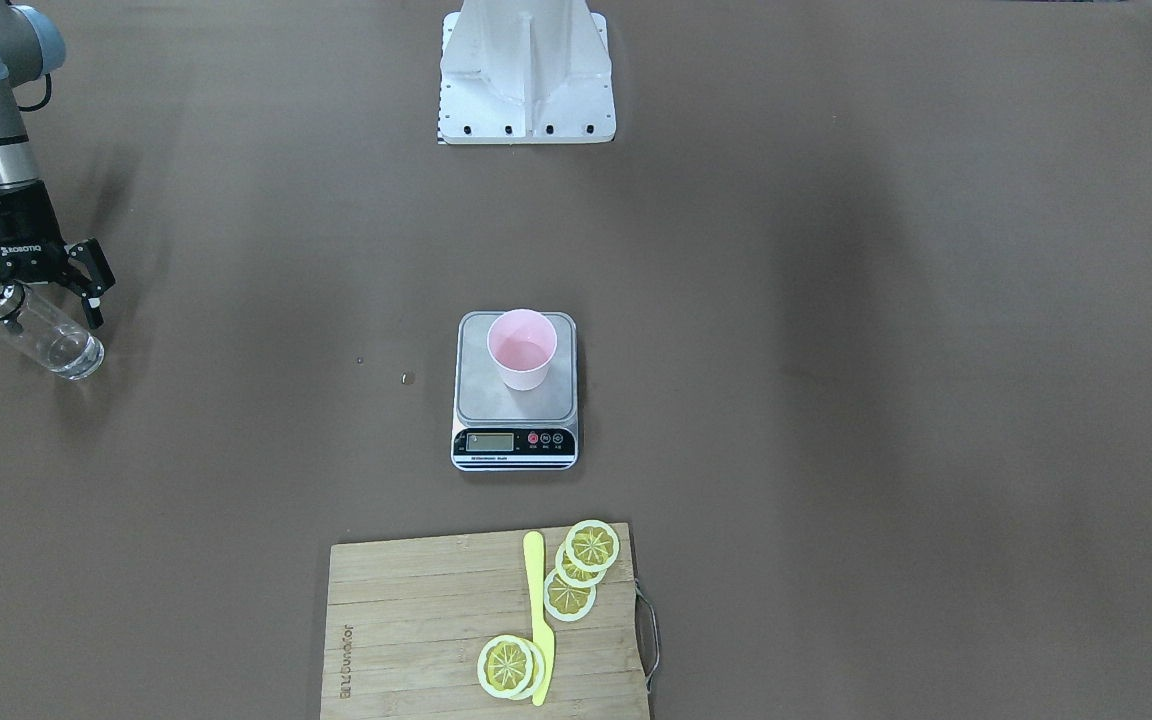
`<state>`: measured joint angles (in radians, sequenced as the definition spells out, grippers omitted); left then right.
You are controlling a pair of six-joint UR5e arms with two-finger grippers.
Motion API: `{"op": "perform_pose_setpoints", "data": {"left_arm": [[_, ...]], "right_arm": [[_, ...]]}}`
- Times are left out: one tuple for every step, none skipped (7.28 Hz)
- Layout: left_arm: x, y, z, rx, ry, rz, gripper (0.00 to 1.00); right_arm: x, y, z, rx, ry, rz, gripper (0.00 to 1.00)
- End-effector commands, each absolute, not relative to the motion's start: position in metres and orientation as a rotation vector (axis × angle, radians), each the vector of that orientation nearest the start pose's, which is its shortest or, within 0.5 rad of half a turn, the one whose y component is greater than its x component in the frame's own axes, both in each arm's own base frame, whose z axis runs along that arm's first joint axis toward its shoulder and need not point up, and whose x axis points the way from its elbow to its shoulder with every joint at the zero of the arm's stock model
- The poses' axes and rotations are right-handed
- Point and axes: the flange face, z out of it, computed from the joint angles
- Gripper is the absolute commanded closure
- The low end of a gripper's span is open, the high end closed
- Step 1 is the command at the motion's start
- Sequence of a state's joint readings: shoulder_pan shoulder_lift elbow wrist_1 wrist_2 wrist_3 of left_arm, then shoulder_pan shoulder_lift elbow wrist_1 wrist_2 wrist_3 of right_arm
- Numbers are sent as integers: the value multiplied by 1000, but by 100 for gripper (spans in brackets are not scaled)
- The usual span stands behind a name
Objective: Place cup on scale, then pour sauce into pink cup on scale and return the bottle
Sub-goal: 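Lower the right gripper onto the glass sauce bottle's neck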
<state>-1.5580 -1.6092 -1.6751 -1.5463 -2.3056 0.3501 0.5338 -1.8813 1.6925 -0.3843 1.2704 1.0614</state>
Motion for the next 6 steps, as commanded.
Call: {"op": "perform_pose_setpoints", "data": {"left_arm": [[-60,-513,593,237,709,390,2],[-59,-513,593,237,709,392,2],[-59,-513,593,236,709,391,2],[-59,-513,593,237,709,392,2],[-59,-513,593,236,709,391,2],[-59,-513,593,237,709,392,2]], "right_arm": [[-251,-340,610,751,-715,182,0],[-251,-340,612,752,-708,182,0],[-250,-340,612,761,-704,188,4],[-250,-341,612,763,-702,189,5],[-251,-341,613,763,-700,186,5],[-253,-342,610,767,-704,186,6]]}}
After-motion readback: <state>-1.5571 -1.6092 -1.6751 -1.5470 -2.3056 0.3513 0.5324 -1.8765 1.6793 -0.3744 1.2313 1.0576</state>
